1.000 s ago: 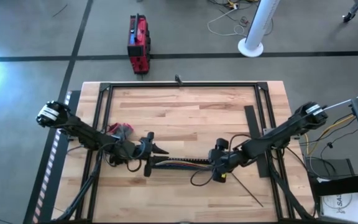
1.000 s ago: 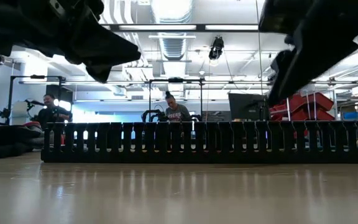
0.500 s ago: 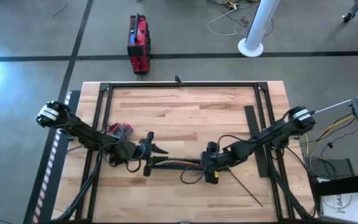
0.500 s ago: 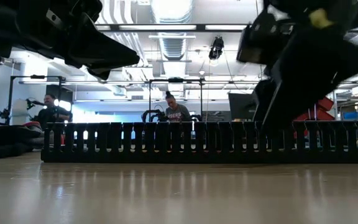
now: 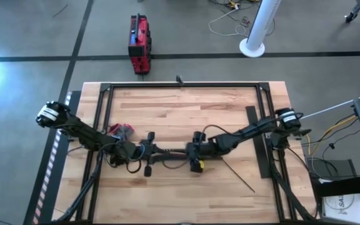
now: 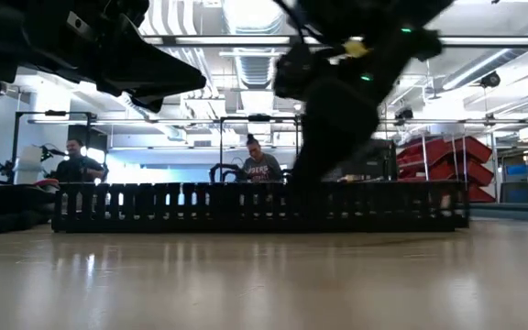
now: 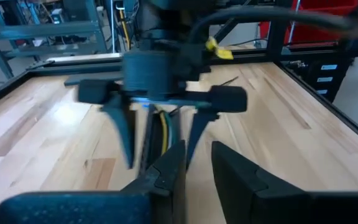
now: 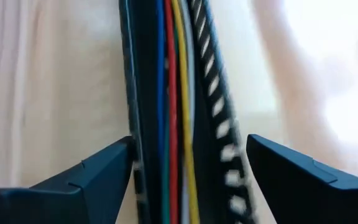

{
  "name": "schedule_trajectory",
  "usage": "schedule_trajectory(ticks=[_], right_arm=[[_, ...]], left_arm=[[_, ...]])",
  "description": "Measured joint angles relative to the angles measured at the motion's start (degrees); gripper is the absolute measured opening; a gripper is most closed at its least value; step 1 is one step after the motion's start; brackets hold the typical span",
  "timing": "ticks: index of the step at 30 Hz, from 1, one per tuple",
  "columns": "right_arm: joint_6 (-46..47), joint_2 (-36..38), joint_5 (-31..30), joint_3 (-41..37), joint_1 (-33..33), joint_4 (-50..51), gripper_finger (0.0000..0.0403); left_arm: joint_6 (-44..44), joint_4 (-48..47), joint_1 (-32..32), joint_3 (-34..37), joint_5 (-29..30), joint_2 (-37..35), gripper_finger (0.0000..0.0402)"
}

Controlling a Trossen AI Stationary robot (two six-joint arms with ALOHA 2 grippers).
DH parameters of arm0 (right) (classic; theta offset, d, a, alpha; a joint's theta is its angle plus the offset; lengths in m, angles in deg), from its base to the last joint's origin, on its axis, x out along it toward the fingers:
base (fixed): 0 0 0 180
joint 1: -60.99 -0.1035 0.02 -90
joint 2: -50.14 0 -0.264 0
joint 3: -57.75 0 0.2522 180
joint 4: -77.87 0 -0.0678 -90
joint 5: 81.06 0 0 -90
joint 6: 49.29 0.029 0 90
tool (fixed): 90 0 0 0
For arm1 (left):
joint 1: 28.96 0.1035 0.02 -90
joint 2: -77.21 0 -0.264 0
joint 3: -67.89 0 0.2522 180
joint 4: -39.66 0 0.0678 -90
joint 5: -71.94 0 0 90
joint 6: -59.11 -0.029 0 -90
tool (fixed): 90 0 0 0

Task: Ziptie cables
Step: Close the black cable duct with the black cable duct cover

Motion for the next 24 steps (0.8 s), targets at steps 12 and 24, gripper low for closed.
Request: schedule_trajectory(ticks=[12, 24], right_arm=[[-8.9, 2.4, -2.7, 14.3, 7.9, 18.2, 0.0302], [38.0, 13.3, -16.4, -1.5, 8.4, 52.1, 0.0246]], left_arm=[[-1.7, -0.8, 0.0, 0.0, 3.1, 0.0, 0.0064], [-8.4, -0.9, 0.1, -1.9, 6.0, -0.3, 0.0068]])
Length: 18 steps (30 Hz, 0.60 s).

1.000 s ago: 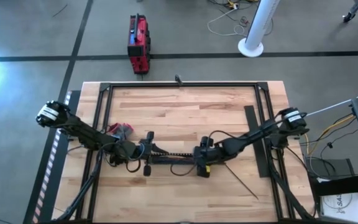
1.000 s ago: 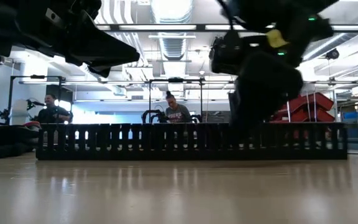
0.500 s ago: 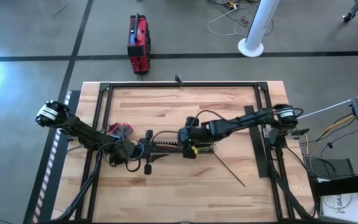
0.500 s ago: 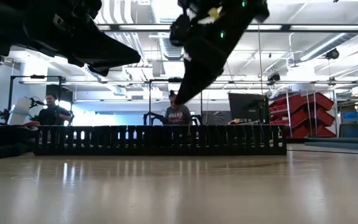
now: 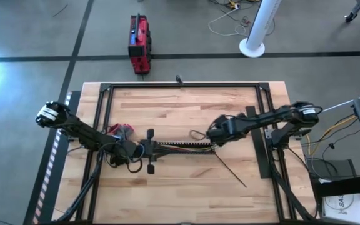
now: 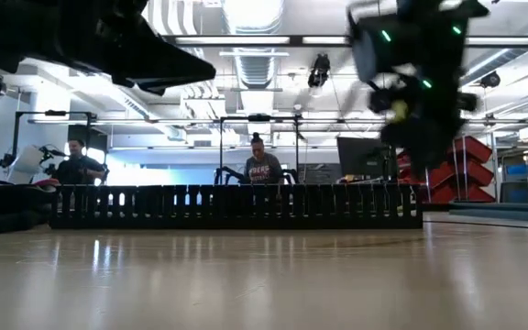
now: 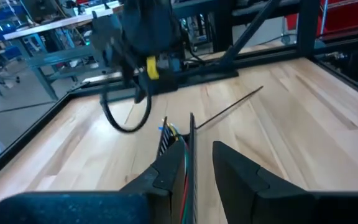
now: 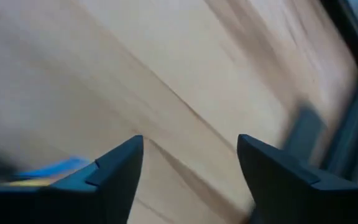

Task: Ziptie cables
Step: Close the black cable duct with the black cable duct cover

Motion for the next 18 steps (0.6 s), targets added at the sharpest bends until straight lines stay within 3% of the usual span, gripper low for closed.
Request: schedule_trajectory(ticks=[3, 8, 16, 18], right_arm=[[11.9, 0.5, 3.1, -5.7, 0.4, 4.2, 0.0223], [20.4, 0.6, 6.7, -13.3, 2.7, 4.5, 0.0166], [20.0, 0.6, 4.5, -17.2, 11.9, 3.0, 0.0026], [19.2, 0.6, 3.4, -17.6, 14.3, 2.9, 0.0007]], left_arm=[[0.0, -0.5, 0.0, -0.8, -0.1, -0.1, 0.0068], [0.0, -4.2, 0.0, -0.9, -0.1, -0.1, 0.0061], [-1.3, -5.2, 0.0, -0.9, 0.0, 0.0, 0.0071], [-1.6, -5.6, 0.0, -0.9, 0.0, 0.0, 0.0073]])
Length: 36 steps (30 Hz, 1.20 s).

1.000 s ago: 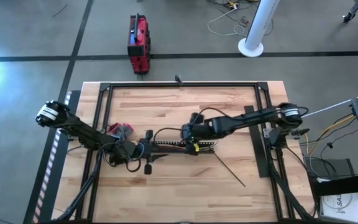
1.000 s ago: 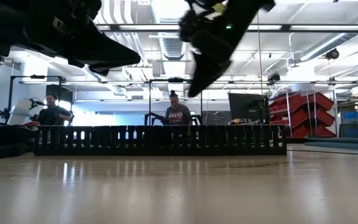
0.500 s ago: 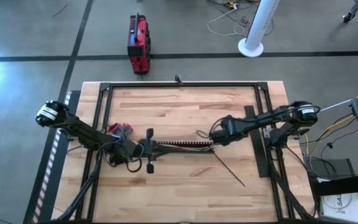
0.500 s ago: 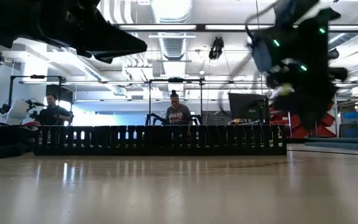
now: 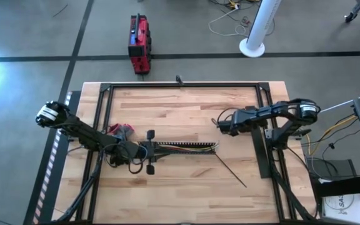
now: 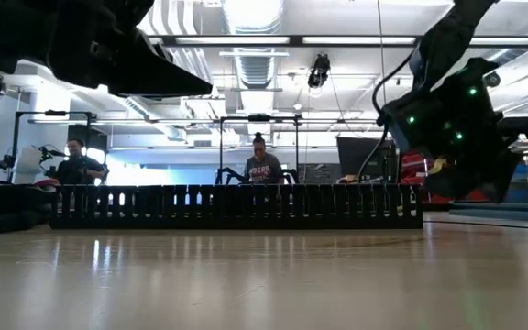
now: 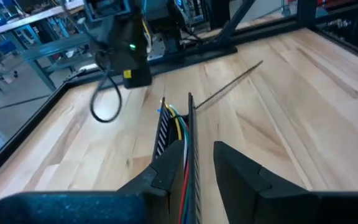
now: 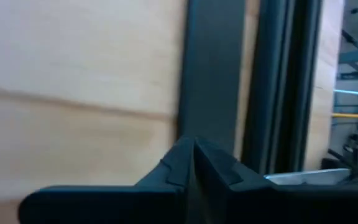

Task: Ziptie cables
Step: Close the black cable duct with the black cable duct cover

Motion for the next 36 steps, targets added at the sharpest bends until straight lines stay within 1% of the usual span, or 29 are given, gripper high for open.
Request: schedule_trajectory(ticks=[4, 6, 9, 13, 16, 18, 20, 23, 24, 26, 29, 31, 34, 36], right_arm=[[-1.5, 0.0, -0.5, -1.5, 5.0, -0.1, 0.0012], [-2.1, 0.0, -0.5, -2.9, 7.4, -0.7, 0.0007], [-4.2, 0.0, -0.4, -5.0, 10.0, -4.6, 0.0002], [-8.5, 0.2, -1.6, -5.5, 10.7, -9.9, 0.0001], [-10.6, 0.3, -2.2, -2.2, 10.0, -15.6, 0.0000], [-13.8, 0.2, -0.8, 0.1, 9.3, -19.5, 0.0000], [-20.7, 0.2, 2.4, 2.2, 8.6, -25.3, 0.0000], [-32.8, 0.0, 8.6, 3.8, 6.3, -36.6, 0.0000], [-35.8, 0.0, 9.4, 3.9, 5.3, -39.9, 0.0000], [-40.2, 0.4, 8.1, 4.2, 3.1, -46.9, 0.0000], [-46.4, 1.8, 2.6, 3.9, 0.6, -56.6, 0.0008], [-50.4, 2.0, 2.8, 3.0, 0.0, -62.3, 0.0022], [-53.8, 1.0, 8.8, 1.9, 0.0, -69.1, 0.0055], [-56.0, -0.5, 10.8, 1.3, 0.3, -71.4, 0.0084]], left_arm=[[0.1, -1.7, 0.0, 0.0, 0.0, 0.0, 0.0075], [0.5, -2.0, 0.0, 0.0, 0.0, 0.0, 0.0075], [1.6, -1.9, 0.0, 0.0, 0.0, 0.0, 0.0073], [2.0, -1.9, 0.0, 0.0, 0.0, 0.0, 0.0066], [2.0, -1.8, 0.0, 0.0, 0.0, 0.0, 0.0062], [1.9, -1.9, 0.0, -0.4, 0.0, 0.0, 0.0061], [1.8, -1.7, 0.0, -0.8, 0.0, 0.0, 0.0064], [1.8, -1.8, 0.0, -0.9, 0.0, 0.0, 0.0068], [1.9, -1.8, 0.0, -0.8, 0.0, 0.0, 0.0069], [1.9, -2.2, 0.0, -0.8, 0.0, 0.0, 0.0072], [2.9, -4.1, 0.0, -0.7, -0.1, 0.0, 0.0072], [3.6, -4.8, 0.0, -0.7, -0.1, 0.0, 0.0070], [5.2, -5.0, 0.0, -0.7, -0.1, 0.0, 0.0065], [6.2, -5.0, 0.0, -0.7, -0.1, 0.0, 0.0062]])
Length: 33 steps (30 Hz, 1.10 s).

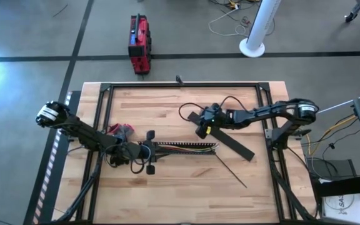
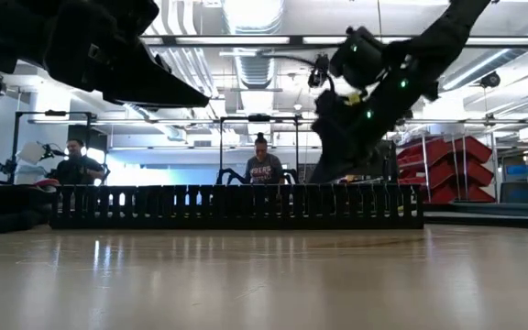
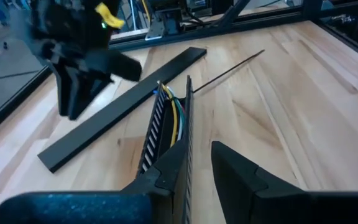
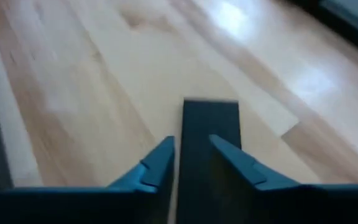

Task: Ziptie cables
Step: Close the black cable duct with the black cable duct cover

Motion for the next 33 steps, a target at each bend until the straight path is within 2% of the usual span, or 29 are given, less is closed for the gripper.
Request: schedule_trajectory(ticks=[8, 13, 19, 24, 27, 33], right_arm=[[-4.2, -5.8, 2.9, -3.3, 4.5, -9.1, 0.0201], [-6.1, -8.1, 5.9, -5.2, 7.4, -12.1, 0.0247], [-11.4, -13.0, 15.8, -4.9, 9.3, -18.0, 0.0244], [-21.3, -16.8, 23.0, -1.9, 11.2, -19.7, 0.0224], [-25.8, -17.6, 23.6, 0.7, 12.1, -19.0, 0.0216], [-26.6, -14.6, 25.1, 1.8, 14.1, -17.7, 0.0222]], left_arm=[[4.3, -0.3, 0.0, 0.0, 0.0, 0.0, 0.0069], [8.1, -1.5, 0.0, 0.0, -0.1, 0.0, 0.0072], [11.0, -2.1, -0.1, 0.1, -0.2, 0.0, 0.0063], [12.5, -2.4, -0.2, 0.1, -0.2, 0.0, 0.0064], [12.6, -2.5, -0.2, 0.1, -0.2, 0.0, 0.0069], [13.0, -2.4, -0.2, 0.1, -0.2, 0.0, 0.0067]])
